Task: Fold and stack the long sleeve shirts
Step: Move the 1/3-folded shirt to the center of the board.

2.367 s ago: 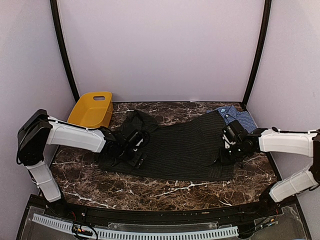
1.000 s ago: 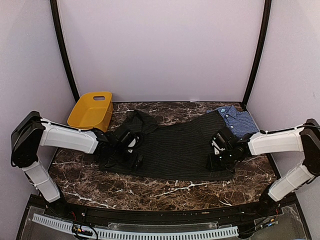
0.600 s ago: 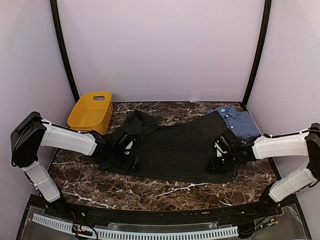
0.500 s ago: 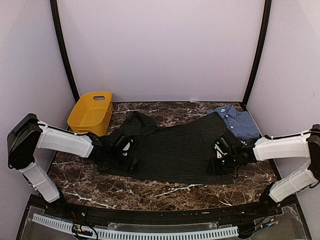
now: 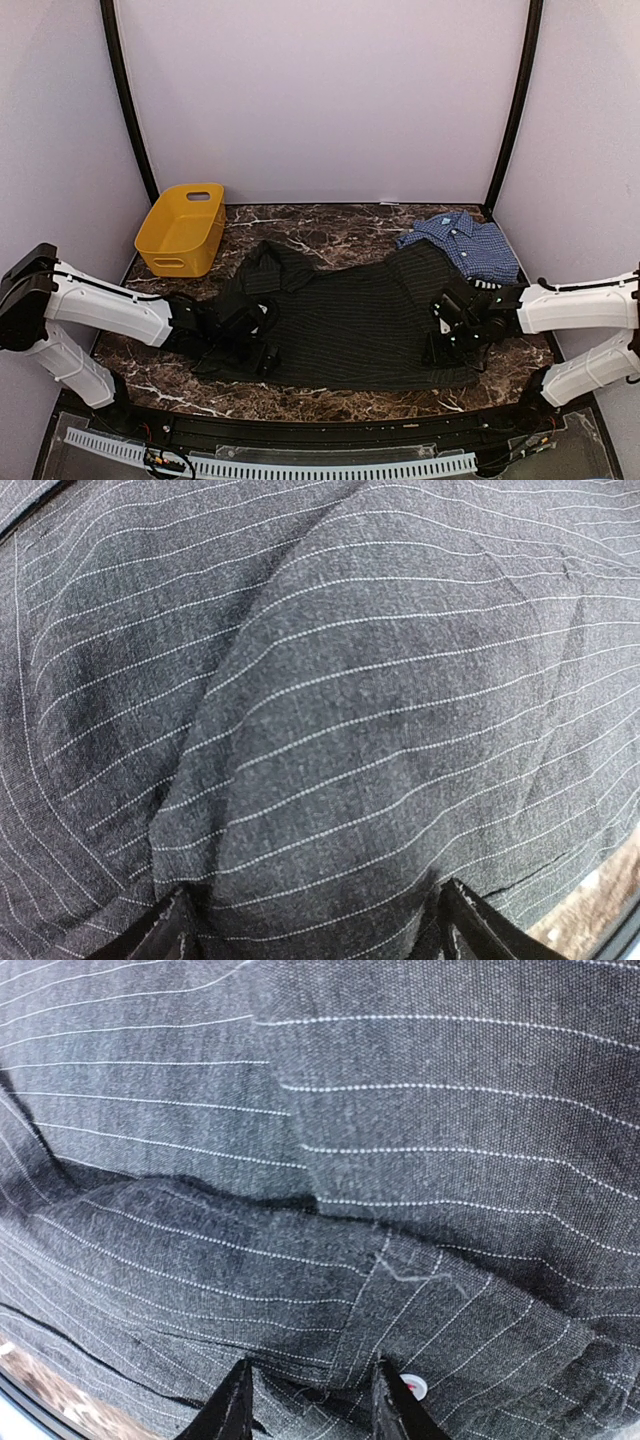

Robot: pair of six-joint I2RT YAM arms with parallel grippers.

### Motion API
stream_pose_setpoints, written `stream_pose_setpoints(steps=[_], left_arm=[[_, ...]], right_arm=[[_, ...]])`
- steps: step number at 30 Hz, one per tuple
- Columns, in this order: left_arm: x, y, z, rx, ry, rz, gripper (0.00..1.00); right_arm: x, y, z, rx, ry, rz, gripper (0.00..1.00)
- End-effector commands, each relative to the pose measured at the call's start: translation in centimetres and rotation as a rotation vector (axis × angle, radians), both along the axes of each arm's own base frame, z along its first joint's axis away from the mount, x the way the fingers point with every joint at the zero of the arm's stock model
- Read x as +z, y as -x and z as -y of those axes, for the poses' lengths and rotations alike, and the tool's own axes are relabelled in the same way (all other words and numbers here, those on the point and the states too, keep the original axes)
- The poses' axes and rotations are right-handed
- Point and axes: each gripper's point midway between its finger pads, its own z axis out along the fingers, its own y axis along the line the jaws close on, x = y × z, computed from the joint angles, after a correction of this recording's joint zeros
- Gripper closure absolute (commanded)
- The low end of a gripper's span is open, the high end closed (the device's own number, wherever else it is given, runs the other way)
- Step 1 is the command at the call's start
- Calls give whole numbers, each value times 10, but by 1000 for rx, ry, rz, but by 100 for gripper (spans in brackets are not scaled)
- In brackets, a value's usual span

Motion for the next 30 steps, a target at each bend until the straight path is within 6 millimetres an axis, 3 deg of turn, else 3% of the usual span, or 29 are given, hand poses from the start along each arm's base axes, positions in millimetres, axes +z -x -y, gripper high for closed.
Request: stream_pose_setpoints(steps=[1, 6, 11, 16, 20, 24, 30], left_arm=[[-41, 68, -52, 45, -181, -262, 19], [-26, 76, -66, 70, -221, -248, 20], [2, 56, -59, 65, -213, -142, 14], [38, 20, -34, 37, -159, -20, 8], [70, -10, -15, 20, -65, 56, 6], [97, -42, -6, 25, 38, 110, 4], [119, -86, 1, 52, 96, 212, 4]], right_arm=[[-14, 41, 31, -13, 118, -123, 63], [0, 41, 27, -13, 121, -100, 62], [33, 16, 20, -4, 140, 12, 61], [82, -24, 0, -1, 104, 193, 57], [108, -58, -11, 8, 113, 290, 56], [119, -93, -18, 21, 107, 357, 56], [131, -143, -1, -68, 89, 428, 56]])
